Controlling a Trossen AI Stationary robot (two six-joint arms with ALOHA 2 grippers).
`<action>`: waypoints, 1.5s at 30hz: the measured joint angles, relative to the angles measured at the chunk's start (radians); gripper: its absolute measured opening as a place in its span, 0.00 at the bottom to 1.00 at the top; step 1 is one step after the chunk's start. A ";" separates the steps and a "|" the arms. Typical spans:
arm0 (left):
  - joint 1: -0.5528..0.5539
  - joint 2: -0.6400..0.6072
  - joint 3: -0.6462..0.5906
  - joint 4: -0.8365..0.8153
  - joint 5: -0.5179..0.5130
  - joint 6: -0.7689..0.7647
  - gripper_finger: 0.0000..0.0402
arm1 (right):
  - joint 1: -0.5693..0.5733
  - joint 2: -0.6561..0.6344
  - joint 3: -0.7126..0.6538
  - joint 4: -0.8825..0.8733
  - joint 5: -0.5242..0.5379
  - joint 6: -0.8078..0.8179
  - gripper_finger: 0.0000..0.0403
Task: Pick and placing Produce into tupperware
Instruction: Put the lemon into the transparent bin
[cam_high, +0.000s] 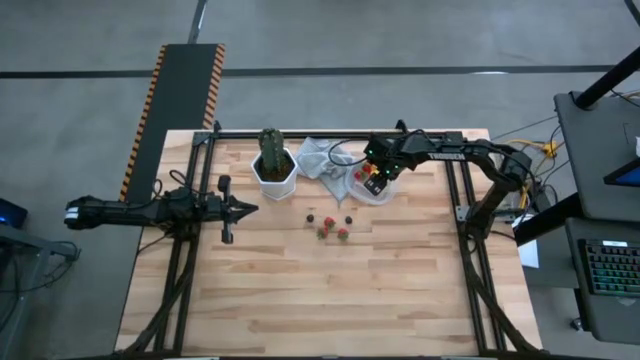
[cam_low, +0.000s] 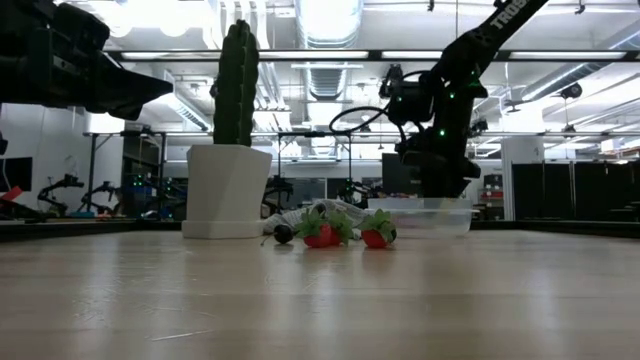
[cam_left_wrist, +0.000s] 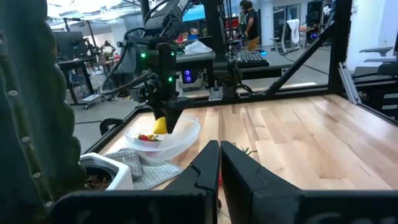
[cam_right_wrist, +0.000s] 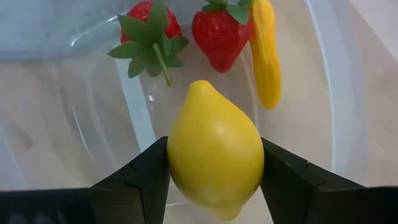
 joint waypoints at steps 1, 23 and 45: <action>0.000 0.000 0.000 0.000 0.000 0.000 0.00 | 0.000 0.003 0.000 0.001 0.000 0.000 0.49; 0.000 0.000 0.000 0.000 0.001 0.000 0.00 | -0.001 0.016 -0.003 0.022 0.000 -0.003 0.53; 0.000 0.002 0.000 -0.001 0.003 0.000 0.00 | 0.000 0.015 -0.003 0.021 0.001 0.019 0.56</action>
